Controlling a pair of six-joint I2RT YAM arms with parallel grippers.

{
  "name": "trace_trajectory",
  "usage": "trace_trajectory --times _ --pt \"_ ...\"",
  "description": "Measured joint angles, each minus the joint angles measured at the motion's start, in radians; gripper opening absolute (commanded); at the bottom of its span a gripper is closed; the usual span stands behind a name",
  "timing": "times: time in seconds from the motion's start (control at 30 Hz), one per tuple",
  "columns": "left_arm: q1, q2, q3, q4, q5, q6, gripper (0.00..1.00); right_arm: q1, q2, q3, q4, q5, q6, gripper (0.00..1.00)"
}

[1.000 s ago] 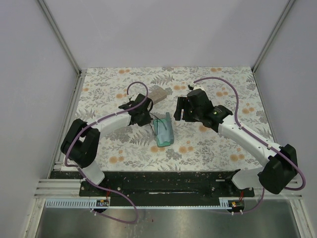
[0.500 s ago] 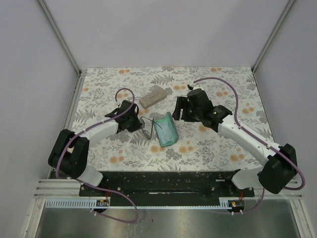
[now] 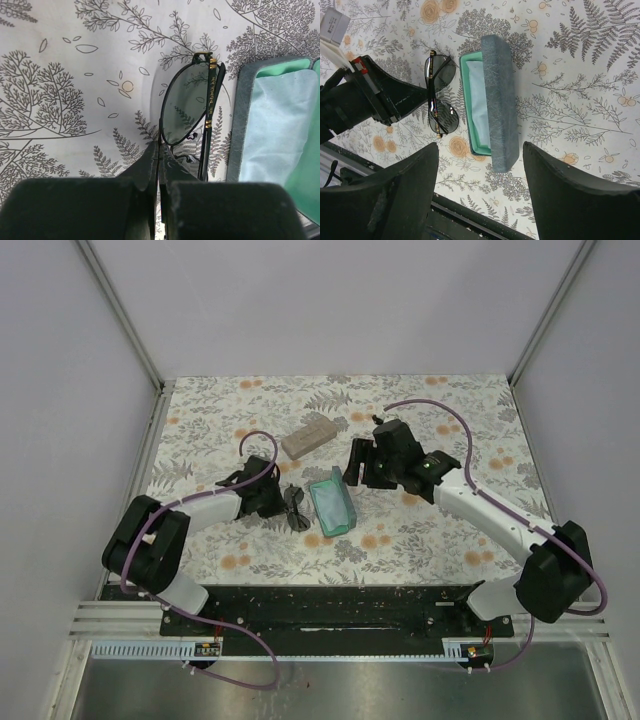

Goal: Organize the sunglasses

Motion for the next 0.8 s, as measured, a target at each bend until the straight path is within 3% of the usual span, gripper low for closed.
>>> trace_trajectory --times 0.17,0.3,0.47,0.57,0.8 --pt "0.000 0.000 0.000 0.006 0.002 0.013 0.14 0.000 0.037 0.000 0.000 -0.026 0.000 0.75" --pt "0.000 -0.019 0.009 -0.047 -0.020 0.035 0.52 0.000 0.047 0.000 0.000 -0.028 0.000 0.75" --pt "0.018 -0.067 0.022 -0.147 -0.063 0.056 0.53 0.000 0.047 0.000 0.008 -0.034 0.000 0.75" --pt "0.022 -0.109 0.023 -0.189 -0.077 0.066 0.64 0.000 0.047 0.000 0.010 -0.034 0.000 0.76" --pt "-0.056 -0.071 0.105 -0.203 -0.079 0.097 0.61 0.000 0.047 0.000 0.011 -0.034 -0.001 0.76"
